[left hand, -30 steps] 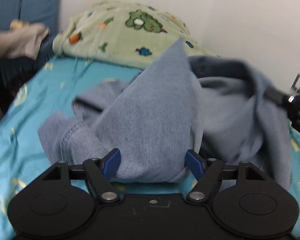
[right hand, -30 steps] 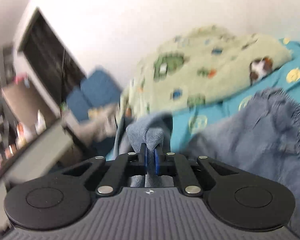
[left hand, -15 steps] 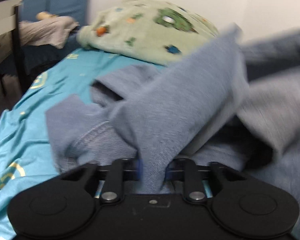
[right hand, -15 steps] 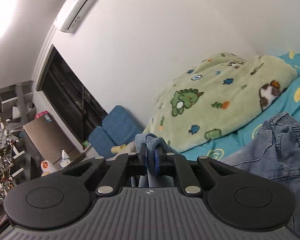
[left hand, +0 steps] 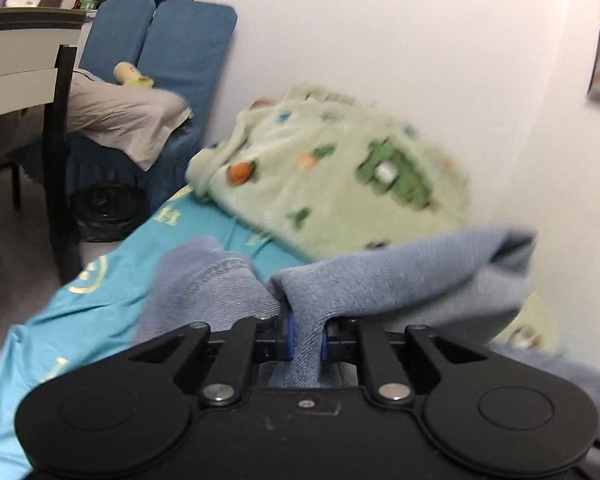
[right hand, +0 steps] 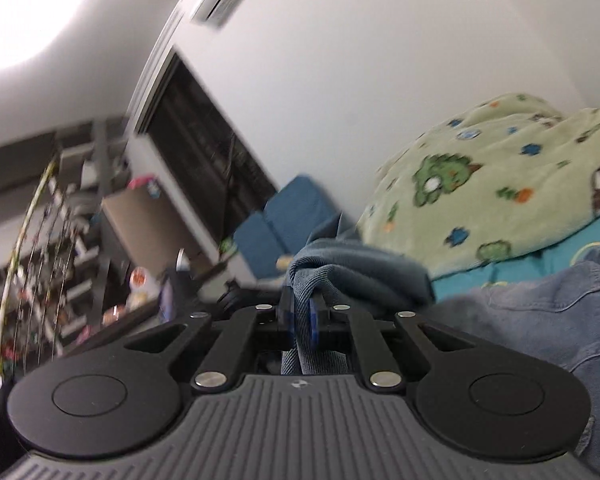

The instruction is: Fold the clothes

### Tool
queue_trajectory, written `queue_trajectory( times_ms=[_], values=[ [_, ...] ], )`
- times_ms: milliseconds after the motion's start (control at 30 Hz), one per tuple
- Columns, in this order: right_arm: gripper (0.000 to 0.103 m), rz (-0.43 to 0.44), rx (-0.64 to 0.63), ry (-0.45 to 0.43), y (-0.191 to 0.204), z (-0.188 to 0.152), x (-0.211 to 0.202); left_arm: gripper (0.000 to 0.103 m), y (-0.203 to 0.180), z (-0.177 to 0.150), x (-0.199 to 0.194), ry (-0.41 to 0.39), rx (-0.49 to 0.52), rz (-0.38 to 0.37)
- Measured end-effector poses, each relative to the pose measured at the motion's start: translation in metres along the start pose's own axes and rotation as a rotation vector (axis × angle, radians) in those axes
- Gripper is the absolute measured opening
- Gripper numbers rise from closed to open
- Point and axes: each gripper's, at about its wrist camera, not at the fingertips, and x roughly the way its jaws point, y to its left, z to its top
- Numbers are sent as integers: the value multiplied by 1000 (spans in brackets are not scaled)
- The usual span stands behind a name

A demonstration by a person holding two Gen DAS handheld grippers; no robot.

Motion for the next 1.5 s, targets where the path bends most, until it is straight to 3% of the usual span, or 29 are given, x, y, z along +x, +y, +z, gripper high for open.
queue_trajectory(
  times_ms=[133,333,433,600,700,833,933,1033,1233,1367,1500],
  values=[
    [7,8,-78,165,10,-22,26,14,33,-34,31,129,-31,49],
    [7,72,-197,339,32,-50,41,34,60,-45,-2,177,-39,8],
    [8,78,-228,416,37,-61,46,48,61,-38,-32,171,7,-28],
    [8,73,-322,627,46,-92,60,52,39,-17,-77,125,97,-104],
    [8,61,-358,738,46,-108,66,55,4,-2,-90,103,190,-147],
    [8,60,-355,781,45,-113,65,58,-48,11,-68,136,312,-189],
    [8,61,-321,781,40,-112,59,58,-87,13,-40,166,410,-180],
    [8,66,-311,784,37,-108,57,58,-117,4,-4,248,519,-150],
    [9,70,-285,787,38,-107,66,57,-136,-29,55,445,786,-122],
    [9,71,-272,791,39,-107,69,64,-142,-38,82,568,876,-94],
    [9,71,-267,792,39,-109,71,67,-146,-45,95,620,922,-51]
  ],
)
